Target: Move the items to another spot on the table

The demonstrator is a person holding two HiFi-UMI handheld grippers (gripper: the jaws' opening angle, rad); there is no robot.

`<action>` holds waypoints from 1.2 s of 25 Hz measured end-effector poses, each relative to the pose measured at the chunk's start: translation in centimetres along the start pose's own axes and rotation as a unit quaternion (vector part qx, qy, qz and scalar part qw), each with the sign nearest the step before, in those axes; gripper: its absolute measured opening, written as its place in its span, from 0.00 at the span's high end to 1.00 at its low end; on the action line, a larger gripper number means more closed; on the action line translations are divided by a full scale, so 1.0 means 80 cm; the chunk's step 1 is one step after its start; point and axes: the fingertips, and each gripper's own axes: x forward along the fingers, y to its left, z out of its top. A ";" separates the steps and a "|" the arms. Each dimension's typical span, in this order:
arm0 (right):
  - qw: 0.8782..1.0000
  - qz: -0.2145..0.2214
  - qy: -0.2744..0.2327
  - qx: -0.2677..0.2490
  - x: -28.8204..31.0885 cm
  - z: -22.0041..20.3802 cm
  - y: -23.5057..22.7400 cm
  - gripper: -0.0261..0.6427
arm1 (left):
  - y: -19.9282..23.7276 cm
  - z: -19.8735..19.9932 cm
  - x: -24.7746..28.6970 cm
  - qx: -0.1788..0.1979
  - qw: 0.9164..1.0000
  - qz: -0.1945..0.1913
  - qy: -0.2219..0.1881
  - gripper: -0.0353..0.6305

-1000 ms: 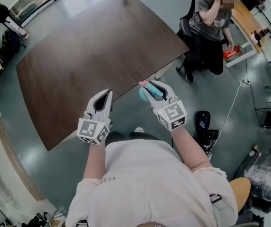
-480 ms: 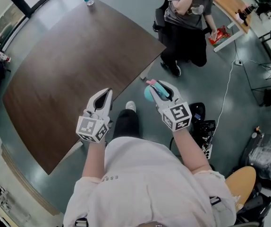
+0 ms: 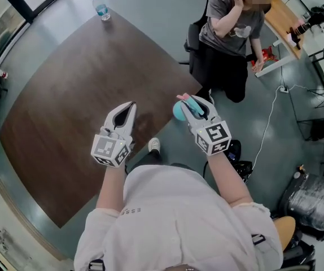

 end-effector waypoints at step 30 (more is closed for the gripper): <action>0.962 0.254 0.052 -0.083 0.294 0.030 -0.064 0.78 | 0.135 -0.010 0.057 -0.047 0.952 0.302 -0.012 0.92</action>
